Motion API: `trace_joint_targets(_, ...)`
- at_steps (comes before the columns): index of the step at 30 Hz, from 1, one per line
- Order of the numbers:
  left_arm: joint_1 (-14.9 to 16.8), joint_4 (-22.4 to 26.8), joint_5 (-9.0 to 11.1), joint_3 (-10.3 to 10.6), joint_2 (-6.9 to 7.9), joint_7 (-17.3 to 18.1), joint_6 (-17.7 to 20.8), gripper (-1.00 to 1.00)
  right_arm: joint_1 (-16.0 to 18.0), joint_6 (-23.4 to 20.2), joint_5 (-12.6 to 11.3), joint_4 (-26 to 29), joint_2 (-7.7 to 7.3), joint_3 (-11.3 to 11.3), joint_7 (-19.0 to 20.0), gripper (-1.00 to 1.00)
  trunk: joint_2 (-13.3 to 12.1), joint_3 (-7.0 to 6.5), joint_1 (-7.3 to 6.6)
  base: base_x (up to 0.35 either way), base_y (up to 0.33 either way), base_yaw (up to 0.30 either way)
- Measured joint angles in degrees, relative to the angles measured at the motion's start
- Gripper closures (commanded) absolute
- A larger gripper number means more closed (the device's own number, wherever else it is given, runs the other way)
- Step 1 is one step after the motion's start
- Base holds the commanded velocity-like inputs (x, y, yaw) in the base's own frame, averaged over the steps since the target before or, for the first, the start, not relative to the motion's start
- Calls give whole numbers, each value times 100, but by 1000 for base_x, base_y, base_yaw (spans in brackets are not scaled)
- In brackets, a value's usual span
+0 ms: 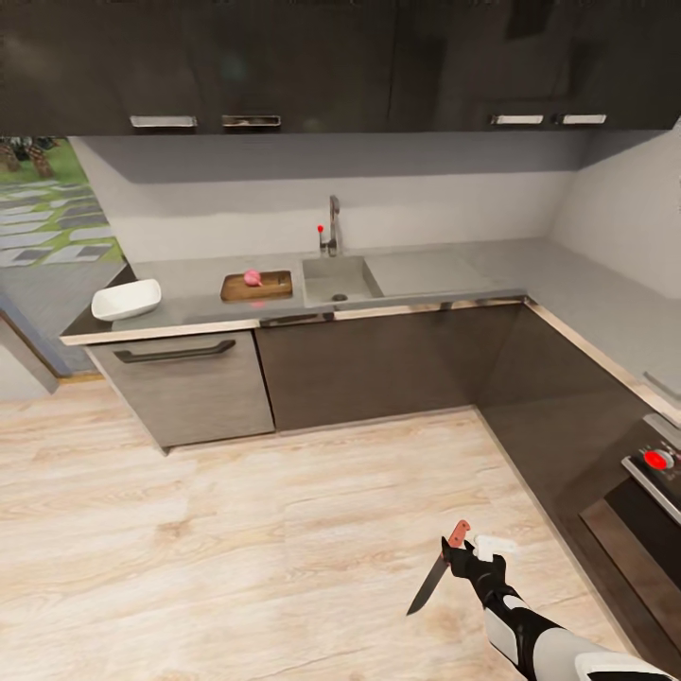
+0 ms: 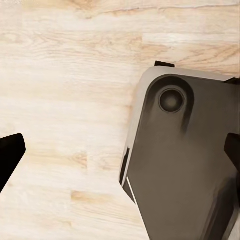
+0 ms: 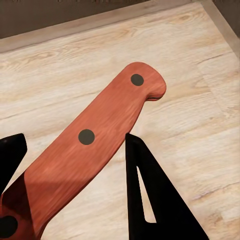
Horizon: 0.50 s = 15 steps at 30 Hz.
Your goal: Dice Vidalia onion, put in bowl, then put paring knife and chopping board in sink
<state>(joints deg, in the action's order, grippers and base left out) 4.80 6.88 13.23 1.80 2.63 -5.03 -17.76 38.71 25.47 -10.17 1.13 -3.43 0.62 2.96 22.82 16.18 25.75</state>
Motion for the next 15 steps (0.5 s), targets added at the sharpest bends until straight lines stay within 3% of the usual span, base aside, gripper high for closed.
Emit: trace_joint_targets(15,0,0,0,0,1,0,0,-100,-4,0,0,0,0,0,0,100,0,-134,0,0,0,0)
